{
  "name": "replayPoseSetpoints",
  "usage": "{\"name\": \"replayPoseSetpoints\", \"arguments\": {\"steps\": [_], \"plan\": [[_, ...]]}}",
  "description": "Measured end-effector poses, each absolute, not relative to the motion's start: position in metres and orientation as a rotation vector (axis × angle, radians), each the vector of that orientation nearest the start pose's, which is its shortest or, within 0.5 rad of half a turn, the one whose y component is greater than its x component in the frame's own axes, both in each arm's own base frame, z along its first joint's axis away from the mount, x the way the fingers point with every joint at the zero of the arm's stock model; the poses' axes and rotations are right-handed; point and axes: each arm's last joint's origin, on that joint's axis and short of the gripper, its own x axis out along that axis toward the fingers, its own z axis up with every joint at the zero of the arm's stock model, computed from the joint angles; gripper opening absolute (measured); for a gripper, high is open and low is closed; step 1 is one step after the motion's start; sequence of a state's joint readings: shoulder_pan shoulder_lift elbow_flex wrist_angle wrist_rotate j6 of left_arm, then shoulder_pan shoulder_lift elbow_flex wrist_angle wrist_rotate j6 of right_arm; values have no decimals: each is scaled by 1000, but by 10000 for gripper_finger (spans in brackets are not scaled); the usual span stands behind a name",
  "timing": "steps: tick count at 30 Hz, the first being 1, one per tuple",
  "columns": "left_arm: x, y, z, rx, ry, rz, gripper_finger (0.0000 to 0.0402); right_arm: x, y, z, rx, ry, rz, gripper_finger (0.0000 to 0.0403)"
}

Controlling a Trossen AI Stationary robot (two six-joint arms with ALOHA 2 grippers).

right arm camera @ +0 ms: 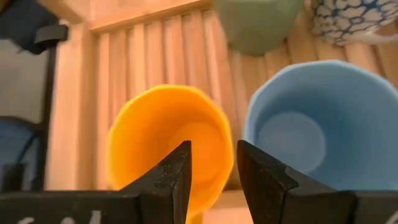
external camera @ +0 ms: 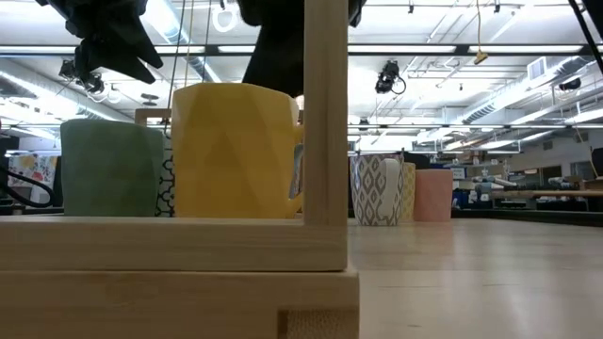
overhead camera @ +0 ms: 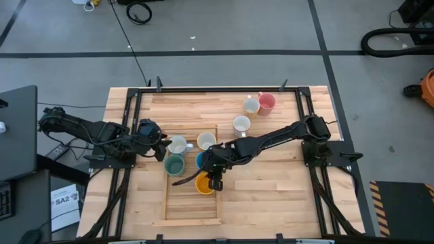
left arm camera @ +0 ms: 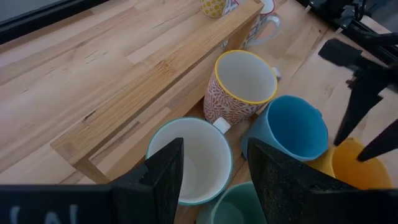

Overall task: Place coffee mugs
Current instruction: Put the dark yellow mug on the shelf, then put the gray and white mug on the shelf aligned with the dark yellow mug

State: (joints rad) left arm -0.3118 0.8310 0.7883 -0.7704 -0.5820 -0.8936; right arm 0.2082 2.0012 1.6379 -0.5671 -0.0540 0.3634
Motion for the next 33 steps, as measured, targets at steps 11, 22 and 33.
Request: {"name": "replayPoseSetpoints", "arguments": {"steps": [11, 22, 33], "plan": [[152, -32, 283, -464, 544, 527, 183, 406, 76, 287, 265, 874, 93, 133], [153, -32, 284, -466, 537, 523, 183, 367, 40, 350, 278, 747, 38, 133], [153, -32, 284, -467, 535, 523, 183, 328, -6, 385, 205, 681, -223, 133]]}}
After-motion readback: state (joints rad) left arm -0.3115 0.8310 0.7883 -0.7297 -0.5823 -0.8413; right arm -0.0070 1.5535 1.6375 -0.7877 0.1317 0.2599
